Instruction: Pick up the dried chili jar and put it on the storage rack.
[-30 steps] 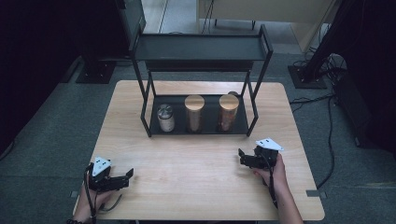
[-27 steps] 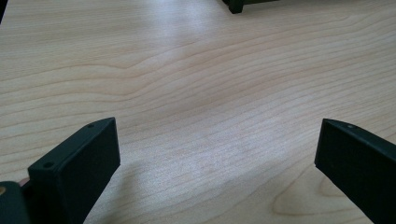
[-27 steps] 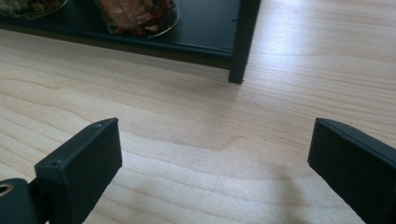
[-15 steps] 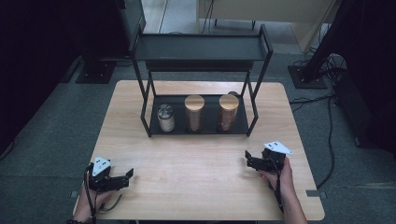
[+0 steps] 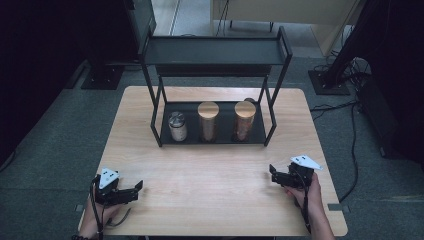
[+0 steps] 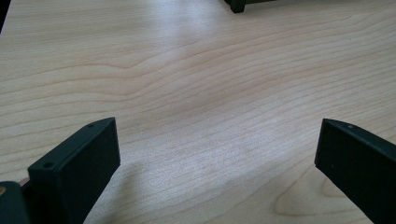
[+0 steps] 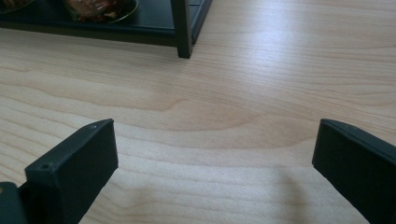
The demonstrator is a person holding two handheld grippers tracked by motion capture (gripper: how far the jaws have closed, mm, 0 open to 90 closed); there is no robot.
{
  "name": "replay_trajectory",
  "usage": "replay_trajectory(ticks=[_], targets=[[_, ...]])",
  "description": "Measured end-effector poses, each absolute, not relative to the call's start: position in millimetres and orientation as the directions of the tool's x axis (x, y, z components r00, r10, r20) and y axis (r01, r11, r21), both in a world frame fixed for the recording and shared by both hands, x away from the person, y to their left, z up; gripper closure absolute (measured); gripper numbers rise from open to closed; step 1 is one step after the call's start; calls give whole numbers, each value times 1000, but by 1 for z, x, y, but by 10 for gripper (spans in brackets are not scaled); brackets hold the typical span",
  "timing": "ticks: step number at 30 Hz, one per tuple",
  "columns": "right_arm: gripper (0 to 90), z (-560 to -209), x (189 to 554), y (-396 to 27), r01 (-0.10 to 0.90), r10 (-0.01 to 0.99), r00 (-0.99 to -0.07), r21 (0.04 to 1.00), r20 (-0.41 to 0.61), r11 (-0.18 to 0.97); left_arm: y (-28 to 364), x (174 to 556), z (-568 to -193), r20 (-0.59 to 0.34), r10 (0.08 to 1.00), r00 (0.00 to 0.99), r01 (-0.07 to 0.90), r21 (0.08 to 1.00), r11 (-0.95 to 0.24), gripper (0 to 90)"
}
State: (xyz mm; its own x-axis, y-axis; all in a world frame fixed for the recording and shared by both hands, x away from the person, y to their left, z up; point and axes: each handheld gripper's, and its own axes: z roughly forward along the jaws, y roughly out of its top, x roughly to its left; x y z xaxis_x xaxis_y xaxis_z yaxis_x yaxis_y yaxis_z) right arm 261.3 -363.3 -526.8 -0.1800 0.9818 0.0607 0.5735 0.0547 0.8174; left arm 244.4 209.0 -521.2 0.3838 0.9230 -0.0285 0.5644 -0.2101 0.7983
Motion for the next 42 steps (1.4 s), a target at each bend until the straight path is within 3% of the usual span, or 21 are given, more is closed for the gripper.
replay_trajectory(ticks=[42], targets=[[0,-528,216,-408,575,992,-108,818,60,13,209,244,-521,-24,926,376,564,799,-208,4]])
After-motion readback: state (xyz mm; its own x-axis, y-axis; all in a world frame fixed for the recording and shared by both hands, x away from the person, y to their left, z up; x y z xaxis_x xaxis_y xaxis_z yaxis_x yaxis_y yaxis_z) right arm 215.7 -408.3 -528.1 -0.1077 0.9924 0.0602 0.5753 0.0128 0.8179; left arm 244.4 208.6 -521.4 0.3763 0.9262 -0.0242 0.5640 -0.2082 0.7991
